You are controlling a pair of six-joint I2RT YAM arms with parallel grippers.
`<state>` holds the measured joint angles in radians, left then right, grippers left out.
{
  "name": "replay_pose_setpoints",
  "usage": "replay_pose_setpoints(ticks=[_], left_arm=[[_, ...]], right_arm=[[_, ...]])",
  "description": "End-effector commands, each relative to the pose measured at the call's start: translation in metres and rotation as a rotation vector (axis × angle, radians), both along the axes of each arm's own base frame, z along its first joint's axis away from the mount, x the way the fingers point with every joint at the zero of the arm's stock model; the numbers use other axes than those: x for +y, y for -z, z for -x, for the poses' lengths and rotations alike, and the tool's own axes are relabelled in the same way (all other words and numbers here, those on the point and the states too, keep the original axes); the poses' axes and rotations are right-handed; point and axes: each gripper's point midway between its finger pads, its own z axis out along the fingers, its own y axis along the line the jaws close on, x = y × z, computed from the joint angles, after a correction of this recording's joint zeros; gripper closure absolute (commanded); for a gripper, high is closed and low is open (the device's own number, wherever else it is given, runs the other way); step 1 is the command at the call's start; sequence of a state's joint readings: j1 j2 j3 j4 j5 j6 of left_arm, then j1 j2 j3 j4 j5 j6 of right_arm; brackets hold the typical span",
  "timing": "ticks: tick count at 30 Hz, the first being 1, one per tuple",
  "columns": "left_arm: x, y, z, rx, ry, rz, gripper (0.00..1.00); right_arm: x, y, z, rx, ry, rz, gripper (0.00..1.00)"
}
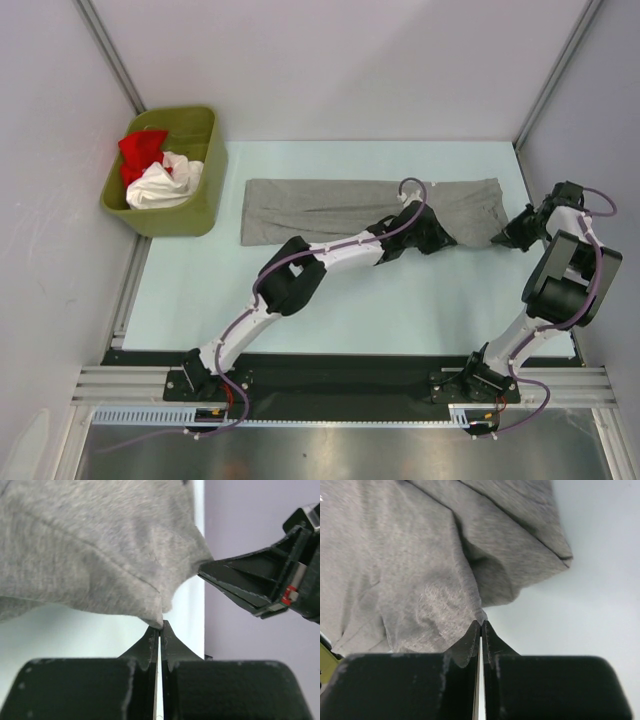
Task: Fold and stack the t-shirts
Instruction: Fold the tshirt
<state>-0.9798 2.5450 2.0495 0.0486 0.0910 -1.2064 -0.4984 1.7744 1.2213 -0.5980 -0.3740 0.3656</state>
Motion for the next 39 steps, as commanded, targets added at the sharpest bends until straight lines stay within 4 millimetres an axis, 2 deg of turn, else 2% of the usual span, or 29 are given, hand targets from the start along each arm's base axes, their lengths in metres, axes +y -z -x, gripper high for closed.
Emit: replay_pose_setpoints(ticks=[1,7,9,10,11,12,13,14,15,16,21,22,23,25,28,33,38,39], left_arm=[[0.005,-0.074,-0.005,-0.077,0.024,0.086,1.00],[0.014,-0.086,-0.023,-0.085,0.005,0.108,1.00],[0.018,-0.091,-0.035,-0.087,0.002,0.126,1.00],[0.019,-0.091,-0.039,-0.089,0.000,0.133,1.00],[0.021,-0.099,-0.048,-0.104,-0.007,0.152,1.00],[0.022,-0.096,-0.052,-0.104,-0.004,0.158,1.00],[0.022,-0.098,-0.056,-0.107,-0.007,0.169,1.00],[0.024,-0.107,-0.064,-0.124,-0.009,0.197,1.00],[0.023,-0.100,-0.068,-0.117,-0.008,0.199,1.00],[0.023,-0.102,-0.070,-0.105,0.002,0.215,1.00],[0.033,-0.111,-0.094,-0.124,-0.021,0.263,1.00],[0.034,-0.105,-0.099,-0.119,-0.025,0.263,1.00],[0.035,-0.112,-0.104,-0.130,-0.024,0.281,1.00],[0.036,-0.100,-0.112,-0.105,-0.030,0.290,1.00],[0.037,-0.101,-0.119,-0.093,-0.039,0.318,1.00],[0.037,-0.087,-0.126,-0.070,-0.055,0.335,0.99],[0.039,-0.078,-0.133,-0.051,-0.074,0.346,1.00],[0.039,-0.075,-0.135,-0.045,-0.077,0.347,1.00]], right_arm=[[-0.001,-0.030,-0.015,-0.059,0.011,0.010,1.00],[0.005,-0.048,-0.041,-0.128,-0.020,-0.002,1.00],[0.005,-0.054,-0.052,-0.159,-0.021,-0.013,1.00],[0.007,-0.051,-0.056,-0.159,-0.020,-0.028,1.00],[0.008,-0.055,-0.062,-0.182,-0.025,-0.036,1.00],[0.008,-0.060,-0.069,-0.199,-0.021,-0.042,1.00],[0.010,-0.056,-0.075,-0.207,-0.029,-0.051,1.00],[0.011,-0.057,-0.080,-0.216,-0.031,-0.053,1.00],[0.011,-0.060,-0.086,-0.228,-0.026,-0.061,1.00],[0.013,-0.055,-0.090,-0.225,-0.026,-0.075,1.00],[0.019,-0.055,-0.114,-0.272,-0.027,-0.122,1.00],[0.017,-0.057,-0.119,-0.282,-0.023,-0.123,1.00],[0.017,-0.055,-0.124,-0.287,-0.017,-0.133,1.00],[0.015,-0.059,-0.133,-0.311,-0.009,-0.132,1.00],[0.010,-0.058,-0.142,-0.318,0.007,-0.132,1.00],[0.005,-0.063,-0.161,-0.352,-0.003,-0.128,1.00],[0.000,-0.058,-0.179,-0.372,-0.008,-0.141,1.00],[-0.001,-0.063,-0.185,-0.387,-0.009,-0.142,1.00]])
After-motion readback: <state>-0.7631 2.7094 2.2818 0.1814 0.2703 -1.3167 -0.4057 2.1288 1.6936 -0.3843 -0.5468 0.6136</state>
